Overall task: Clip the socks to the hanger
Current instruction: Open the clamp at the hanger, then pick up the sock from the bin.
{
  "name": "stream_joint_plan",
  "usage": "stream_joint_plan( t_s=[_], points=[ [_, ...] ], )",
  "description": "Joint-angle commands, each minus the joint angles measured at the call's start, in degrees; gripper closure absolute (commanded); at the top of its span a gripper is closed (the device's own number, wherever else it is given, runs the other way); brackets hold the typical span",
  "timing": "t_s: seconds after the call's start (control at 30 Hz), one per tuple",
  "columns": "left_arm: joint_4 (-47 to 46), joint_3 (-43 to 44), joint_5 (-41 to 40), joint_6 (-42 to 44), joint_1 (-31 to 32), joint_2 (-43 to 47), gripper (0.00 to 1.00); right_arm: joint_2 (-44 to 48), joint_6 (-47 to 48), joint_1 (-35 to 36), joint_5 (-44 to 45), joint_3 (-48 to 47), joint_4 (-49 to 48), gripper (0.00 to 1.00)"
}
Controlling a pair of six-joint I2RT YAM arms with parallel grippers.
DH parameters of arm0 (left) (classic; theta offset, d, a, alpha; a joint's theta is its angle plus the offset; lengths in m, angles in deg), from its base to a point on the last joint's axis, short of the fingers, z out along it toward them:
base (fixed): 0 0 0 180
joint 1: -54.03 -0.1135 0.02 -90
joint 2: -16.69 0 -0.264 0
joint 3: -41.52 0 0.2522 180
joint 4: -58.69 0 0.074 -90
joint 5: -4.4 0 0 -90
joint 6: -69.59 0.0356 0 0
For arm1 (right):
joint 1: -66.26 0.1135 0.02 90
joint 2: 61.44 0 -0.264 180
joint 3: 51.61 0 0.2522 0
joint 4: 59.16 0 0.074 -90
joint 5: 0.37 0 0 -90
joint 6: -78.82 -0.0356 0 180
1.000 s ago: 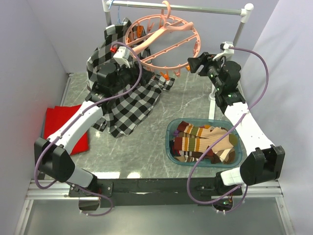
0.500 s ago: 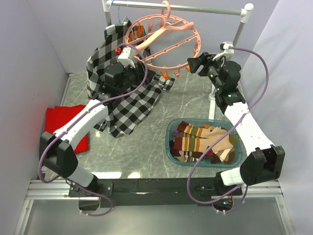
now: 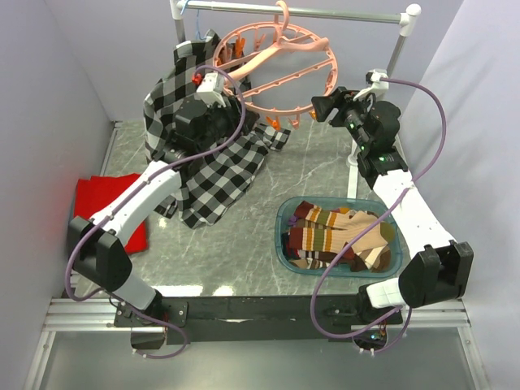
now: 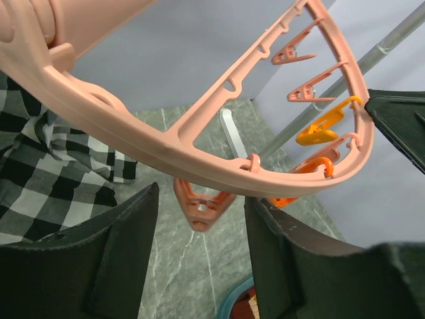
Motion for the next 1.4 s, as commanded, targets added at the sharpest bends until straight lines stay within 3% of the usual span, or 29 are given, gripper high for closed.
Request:
stream_joint_plan(
  t_s=[0.0, 0.3, 0.53, 0.77, 1.0, 1.23, 1.37],
  points=[
    [-1.33, 3.13, -1.36, -1.3, 0.25, -0.26, 0.43, 0.63, 0.17, -0.39, -0.14, -1.78, -0.89, 0.22],
    [-0.98, 3.04, -1.63, -1.22, 0.25, 0.36, 0.71, 3.78, -0.53, -0.31, 0.65, -1.34, 4.19, 0.22],
    [-0.46, 2.77, -2.06, -1.74, 0.25, 0.62, 0.84, 10.29, 1.23, 0.22, 1.44, 0.06, 15.0, 0.22],
    [2.09, 2.86, -5.05, -4.11, 0.6, 1.85, 0.86, 18.54, 4.3, 2.33, 3.01, 4.79, 32.14, 0.22],
    [10.0, 5.32, -8.39, -8.33, 1.22, 2.46, 0.88, 20.23, 7.64, 8.3, 6.01, 11.04, 48.31, 0.22],
    [15.54, 8.3, -9.8, -10.18, 1.57, 1.68, 0.9, 15.31, 12.65, 17.44, 8.92, 14.56, 48.5, 0.32],
    [17.21, 10.06, -10.15, -10.36, 1.57, 1.41, 0.9, 10.4, 15.99, 23.06, 11.55, 14.48, 48.42, 0.32]
  ],
)
